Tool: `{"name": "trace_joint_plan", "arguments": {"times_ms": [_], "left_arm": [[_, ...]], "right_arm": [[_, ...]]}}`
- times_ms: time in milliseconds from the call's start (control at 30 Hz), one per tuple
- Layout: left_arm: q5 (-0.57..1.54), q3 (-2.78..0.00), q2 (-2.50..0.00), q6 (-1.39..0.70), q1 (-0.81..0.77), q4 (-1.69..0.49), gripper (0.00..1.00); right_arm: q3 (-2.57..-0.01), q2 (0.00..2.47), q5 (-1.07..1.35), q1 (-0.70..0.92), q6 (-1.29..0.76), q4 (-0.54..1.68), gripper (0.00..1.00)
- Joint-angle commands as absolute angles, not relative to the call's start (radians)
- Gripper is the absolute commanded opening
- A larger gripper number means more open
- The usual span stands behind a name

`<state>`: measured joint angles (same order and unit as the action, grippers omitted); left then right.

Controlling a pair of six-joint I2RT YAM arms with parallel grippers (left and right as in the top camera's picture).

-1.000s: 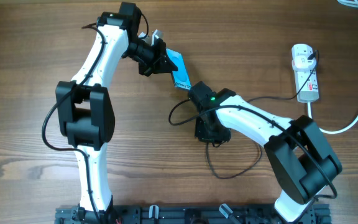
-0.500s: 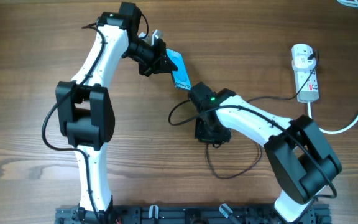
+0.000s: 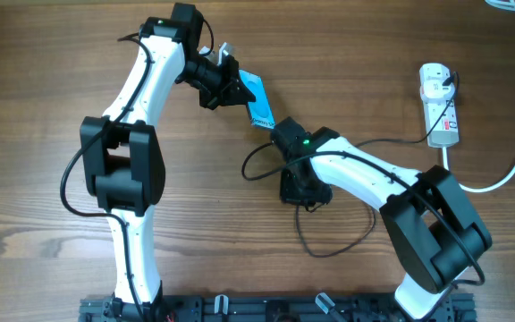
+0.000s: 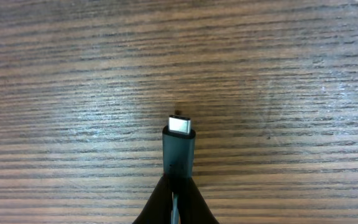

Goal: Plug charger to phone and switch on socket
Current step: 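Grasp the black USB-C cable end with the right gripper, then raise the cable plug with the right gripper toward the phone's bottom port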

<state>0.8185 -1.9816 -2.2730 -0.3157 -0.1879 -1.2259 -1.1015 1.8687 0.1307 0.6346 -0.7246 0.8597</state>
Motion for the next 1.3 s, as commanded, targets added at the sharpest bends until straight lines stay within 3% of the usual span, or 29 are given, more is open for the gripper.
{"name": "trace_joint_plan", "arguments": {"times_ms": [0, 100, 200, 300, 467, 667, 833, 1067, 1267], "left_arm": [[0.91, -2.002, -2.265, -0.302, -0.182, -1.197, 0.04], [1.07, -2.002, -2.228, -0.303, -0.162, -1.107, 0.04], [1.001, -2.002, -2.134, -0.302, -0.155, -1.057, 0.04], [0.829, -2.003, -1.989, -0.302, -0.167, -1.058, 0.04], [0.725, -2.002, -1.804, -0.302, -0.166, -1.064, 0.04], [0.731, -2.002, -1.663, -0.273, -0.187, -1.17, 0.04], [0.796, -2.002, -1.626, -0.085, -0.192, -1.258, 0.04], [0.985, -2.002, -1.627, -0.025, -0.192, -1.261, 0.04], [0.986, -2.002, -1.627, -0.026, -0.192, -1.248, 0.04]], "right_arm": [[-1.147, 1.866, 0.157, 0.641, -0.654, 0.907, 0.04], [-1.222, 1.793, 0.179, 0.64, -0.554, 0.992, 0.04], [-1.309, 1.665, 0.312, 0.64, -0.336, 1.075, 0.04], [-1.361, 1.529, 0.316, 0.64, -0.332, 1.095, 0.04], [-1.362, 1.357, 0.274, 0.64, -0.328, 1.002, 0.04], [-1.362, 1.271, 0.289, 0.64, -0.386, 0.926, 0.04], [-1.362, 1.27, 0.376, 0.64, -0.321, 0.897, 0.04], [-1.362, 1.271, 0.474, 0.641, -0.326, 0.87, 0.04], [-1.362, 1.271, 0.499, 0.641, -0.343, 0.855, 0.04]]}}
